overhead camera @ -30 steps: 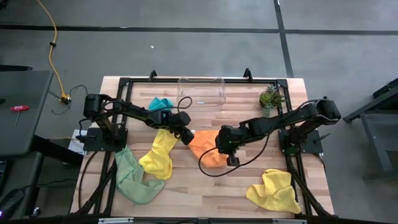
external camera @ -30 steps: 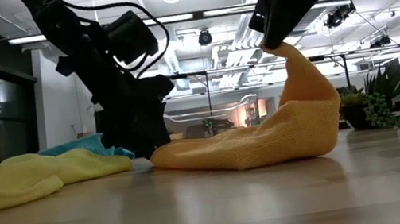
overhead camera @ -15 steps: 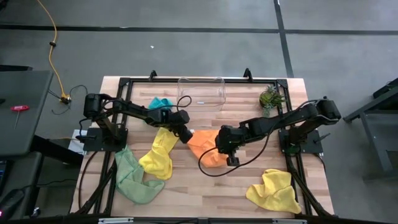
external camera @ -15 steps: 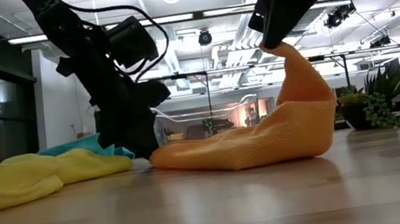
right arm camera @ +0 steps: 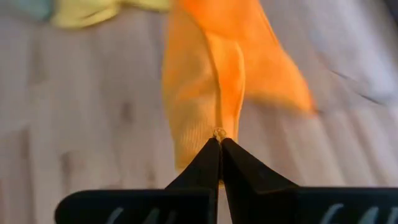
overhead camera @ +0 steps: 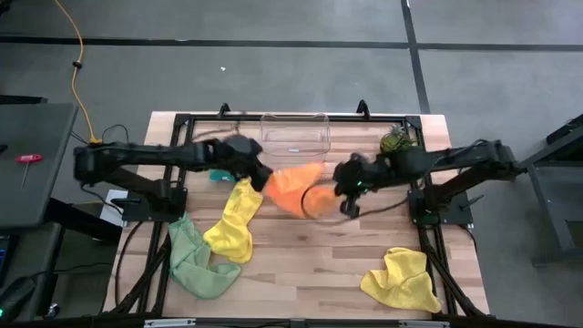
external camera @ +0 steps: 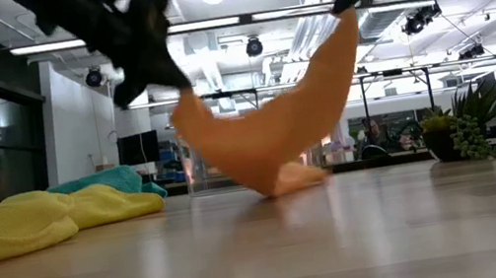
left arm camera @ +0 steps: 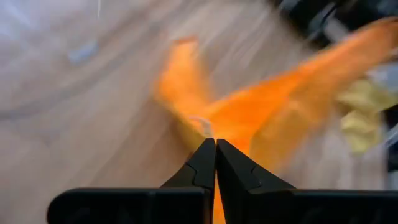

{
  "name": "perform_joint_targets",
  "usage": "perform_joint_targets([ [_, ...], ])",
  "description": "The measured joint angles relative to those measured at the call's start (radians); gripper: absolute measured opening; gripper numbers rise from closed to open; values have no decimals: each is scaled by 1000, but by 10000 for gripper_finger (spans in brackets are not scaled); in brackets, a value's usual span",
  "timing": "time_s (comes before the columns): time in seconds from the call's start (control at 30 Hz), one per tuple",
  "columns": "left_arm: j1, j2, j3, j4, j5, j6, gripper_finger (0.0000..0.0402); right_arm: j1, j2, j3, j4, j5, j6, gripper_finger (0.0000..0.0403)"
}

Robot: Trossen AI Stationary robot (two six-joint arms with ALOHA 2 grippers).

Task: Fold microfiber towels
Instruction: Fold the orange microfiber towel

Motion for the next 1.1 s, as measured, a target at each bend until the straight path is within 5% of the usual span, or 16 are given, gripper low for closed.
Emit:
perform_joint_targets([
  [0.2, 19, -142, 91, 4, -43, -2, 0, -64, -113, 0, -62, 99, 117, 0],
  [0.47, 14, -184, 159, -8, -56, 1, 0, -68, -239, 0, -120, 121, 145, 0],
  [0.67, -57, -142, 159, -185, -165, 35, 0, -1, -239, -61, -159, 109, 176, 0],
  [0.93, -181, -10, 159, -250, -178, 1, 0, 57, -187, -242, -97, 153, 281, 0],
  [1.1, -163, -13, 166, -249, -217, 2, 0, 33, -187, -189, -157, 243, 252, 0],
])
